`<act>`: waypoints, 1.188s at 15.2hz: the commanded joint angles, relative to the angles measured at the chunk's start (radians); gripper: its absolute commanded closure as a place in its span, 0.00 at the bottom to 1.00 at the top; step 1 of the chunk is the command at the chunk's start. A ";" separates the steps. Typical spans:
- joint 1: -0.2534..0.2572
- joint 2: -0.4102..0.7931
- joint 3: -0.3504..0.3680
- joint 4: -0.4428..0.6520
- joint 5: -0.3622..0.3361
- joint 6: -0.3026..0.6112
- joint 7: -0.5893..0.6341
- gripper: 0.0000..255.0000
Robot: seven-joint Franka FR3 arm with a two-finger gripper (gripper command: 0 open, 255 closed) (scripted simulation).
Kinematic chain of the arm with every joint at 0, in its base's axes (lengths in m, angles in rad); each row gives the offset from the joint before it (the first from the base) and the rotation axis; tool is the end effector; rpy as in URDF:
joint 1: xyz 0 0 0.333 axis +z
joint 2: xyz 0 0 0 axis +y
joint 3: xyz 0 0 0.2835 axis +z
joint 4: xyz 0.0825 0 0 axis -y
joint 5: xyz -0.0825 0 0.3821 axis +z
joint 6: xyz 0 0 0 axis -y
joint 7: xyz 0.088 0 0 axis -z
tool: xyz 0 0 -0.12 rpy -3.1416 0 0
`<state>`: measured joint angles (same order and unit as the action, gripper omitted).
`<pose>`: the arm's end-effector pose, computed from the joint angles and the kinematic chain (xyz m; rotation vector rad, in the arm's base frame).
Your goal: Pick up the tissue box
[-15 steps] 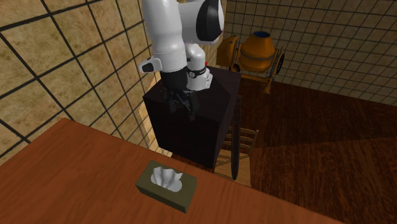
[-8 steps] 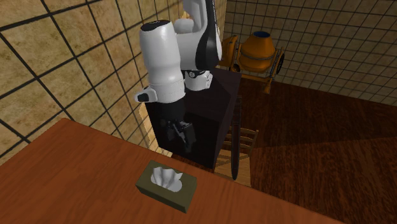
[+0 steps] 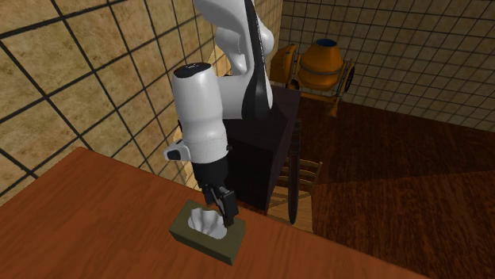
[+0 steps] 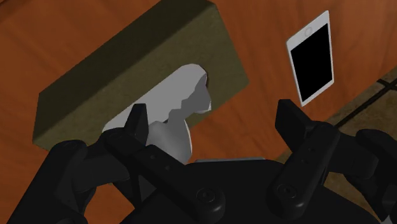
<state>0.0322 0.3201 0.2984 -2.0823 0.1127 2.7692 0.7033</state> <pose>0.5811 0.1911 0.2767 -2.7161 0.6966 -0.3598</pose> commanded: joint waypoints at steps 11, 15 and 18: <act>0.009 0.056 -0.009 -0.007 -0.011 0.064 0.001 1.00; 0.009 0.058 -0.010 -0.004 -0.012 0.063 0.001 1.00; 0.007 0.038 -0.007 -0.001 -0.008 0.041 0.003 1.00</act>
<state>0.0407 0.3663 0.2901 -2.0836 0.1025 2.8186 0.7060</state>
